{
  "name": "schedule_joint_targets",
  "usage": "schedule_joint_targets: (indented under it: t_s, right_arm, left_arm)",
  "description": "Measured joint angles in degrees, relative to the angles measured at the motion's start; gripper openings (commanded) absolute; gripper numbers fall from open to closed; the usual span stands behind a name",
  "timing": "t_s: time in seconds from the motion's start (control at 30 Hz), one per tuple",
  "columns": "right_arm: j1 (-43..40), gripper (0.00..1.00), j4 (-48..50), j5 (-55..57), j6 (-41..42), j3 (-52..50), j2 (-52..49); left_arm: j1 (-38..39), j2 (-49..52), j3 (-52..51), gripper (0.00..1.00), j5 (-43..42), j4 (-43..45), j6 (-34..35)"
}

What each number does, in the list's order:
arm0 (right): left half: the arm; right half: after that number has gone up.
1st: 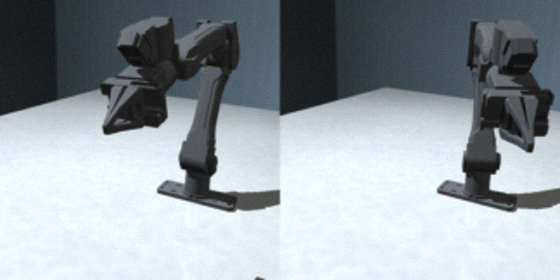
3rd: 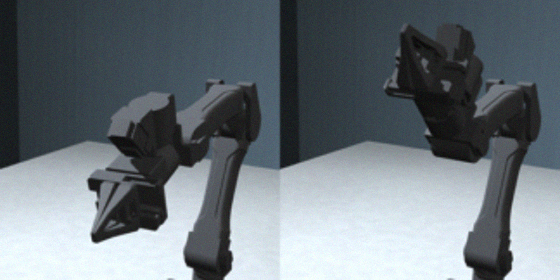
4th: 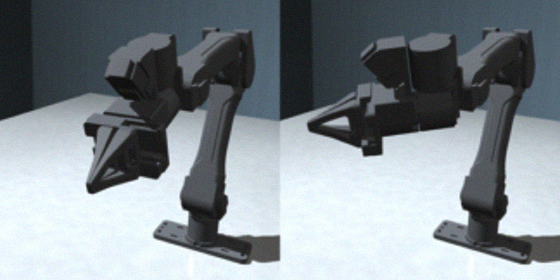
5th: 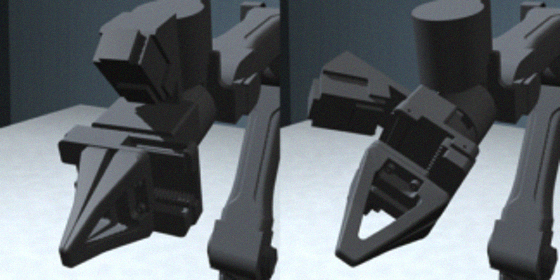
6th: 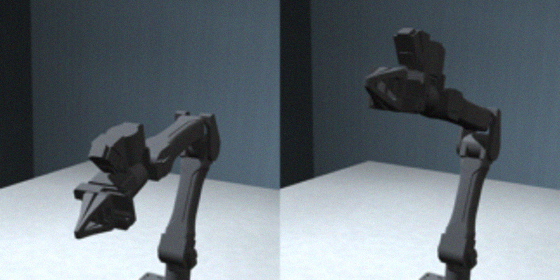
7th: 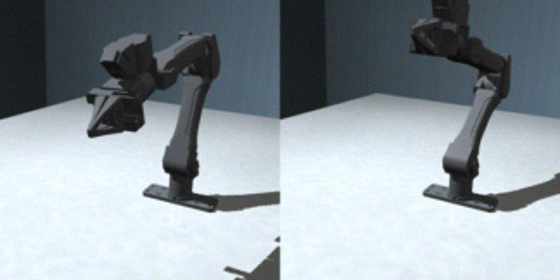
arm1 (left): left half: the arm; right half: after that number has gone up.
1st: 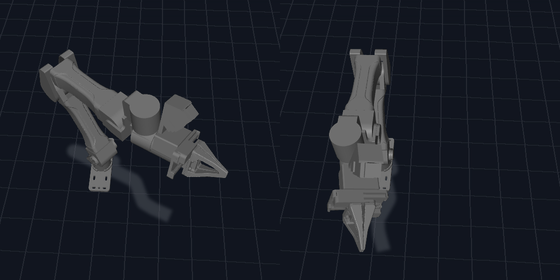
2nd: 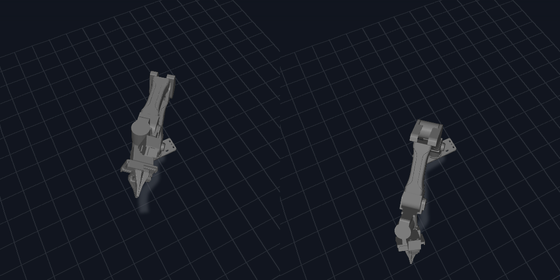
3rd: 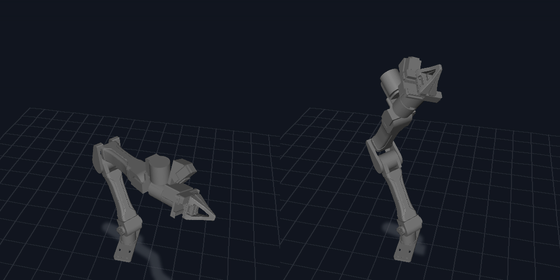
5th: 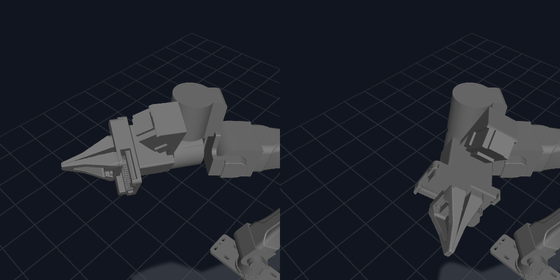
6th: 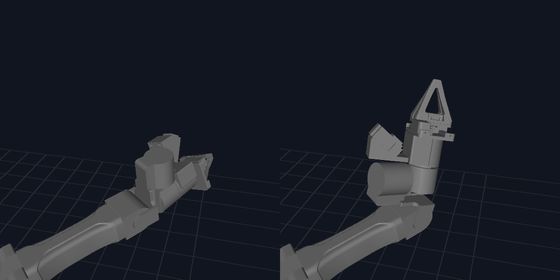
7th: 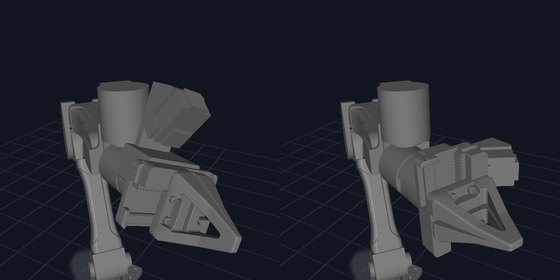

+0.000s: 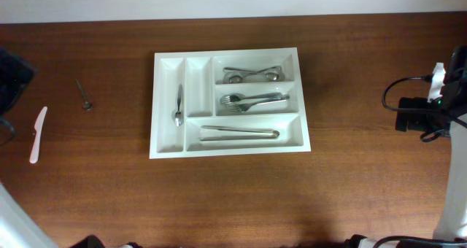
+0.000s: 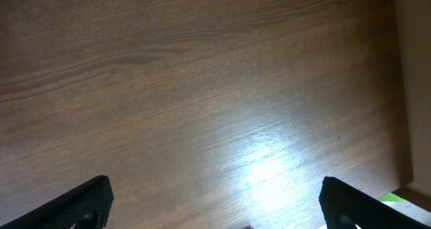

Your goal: Pack container

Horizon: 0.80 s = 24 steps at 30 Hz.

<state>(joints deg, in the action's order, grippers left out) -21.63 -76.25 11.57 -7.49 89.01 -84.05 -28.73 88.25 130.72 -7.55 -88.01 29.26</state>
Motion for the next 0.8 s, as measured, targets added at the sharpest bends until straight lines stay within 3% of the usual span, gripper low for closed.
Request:
schedule_joint_targets:
  t_s: [0.2, 0.53, 0.8]
  right_arm:
    - [0.0, 0.99, 0.0, 0.0, 0.0, 0.0, 0.0]
    - [0.0, 0.99, 0.0, 0.0, 0.0, 0.0, 0.0]
    - [0.0, 0.99, 0.0, 0.0, 0.0, 0.0, 0.0]
  left_arm:
    - [0.0, -1.3, -20.9, 0.99, 1.3, 15.3, 7.6]
    - [0.0, -5.4, -58.4, 0.99, -1.3, 49.8, 18.5]
    - [0.0, -5.8, -75.4, 0.99, -3.2, 70.4, 23.5]
